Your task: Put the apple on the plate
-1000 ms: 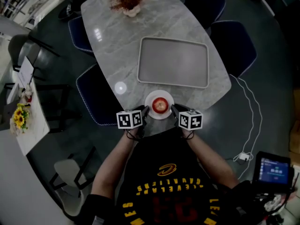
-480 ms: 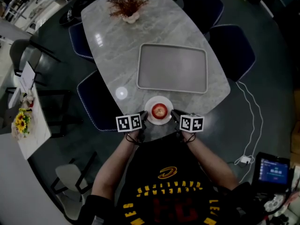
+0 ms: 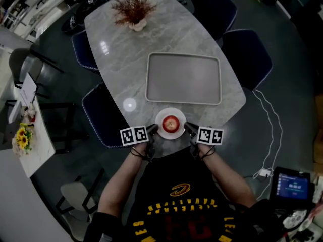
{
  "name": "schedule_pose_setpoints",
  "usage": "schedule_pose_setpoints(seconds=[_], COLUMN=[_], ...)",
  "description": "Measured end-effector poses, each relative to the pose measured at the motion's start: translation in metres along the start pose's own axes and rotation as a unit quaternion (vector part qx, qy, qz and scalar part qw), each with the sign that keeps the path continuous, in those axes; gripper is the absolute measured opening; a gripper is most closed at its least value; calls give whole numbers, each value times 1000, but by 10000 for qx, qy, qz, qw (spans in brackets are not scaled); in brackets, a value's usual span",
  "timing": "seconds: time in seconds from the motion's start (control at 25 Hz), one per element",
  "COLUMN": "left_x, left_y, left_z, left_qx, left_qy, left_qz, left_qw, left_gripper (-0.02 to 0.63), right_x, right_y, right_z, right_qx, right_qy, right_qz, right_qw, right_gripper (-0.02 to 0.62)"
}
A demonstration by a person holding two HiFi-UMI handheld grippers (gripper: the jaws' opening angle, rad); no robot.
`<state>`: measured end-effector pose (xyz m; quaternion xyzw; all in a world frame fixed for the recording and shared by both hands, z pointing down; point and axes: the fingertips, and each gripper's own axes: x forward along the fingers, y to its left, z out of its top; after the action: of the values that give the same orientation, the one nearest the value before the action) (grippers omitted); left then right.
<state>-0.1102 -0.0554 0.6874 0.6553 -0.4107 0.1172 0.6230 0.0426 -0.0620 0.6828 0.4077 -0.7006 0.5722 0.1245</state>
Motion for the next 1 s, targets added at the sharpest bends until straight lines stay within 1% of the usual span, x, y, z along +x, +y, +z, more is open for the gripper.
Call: schedule_pose_setpoints(seconds=[0.16, 0.44, 0.64, 0.84, 1.0], left_x=[-8, -18, -16, -16, -11], left_y=[-12, -33, -60, -86, -104], left_z=[9, 30, 54, 79, 98], left_qx=[-161, -340, -409, -390, -361], left_qy=[-149, -295, -421, -535, -622], left_qz=[-251, -631, -927, -1183, -1301], left_qw=[9994, 9970, 9940, 9908, 9889], left_gripper=[37, 34, 31, 28, 28], right_x=[-7, -21, -33, -41, -48], right_y=[8, 27, 33, 39, 42], right_z=[9, 31, 63, 95, 119], right_qx=[255, 534, 674, 774, 883], right_qy=[-150, -412, -654, -895, -1005], right_qz=[200, 588, 809, 964, 1084], right_qw=[9994, 9960, 9923, 9883, 9851], right_gripper=[35, 32, 31, 31, 29])
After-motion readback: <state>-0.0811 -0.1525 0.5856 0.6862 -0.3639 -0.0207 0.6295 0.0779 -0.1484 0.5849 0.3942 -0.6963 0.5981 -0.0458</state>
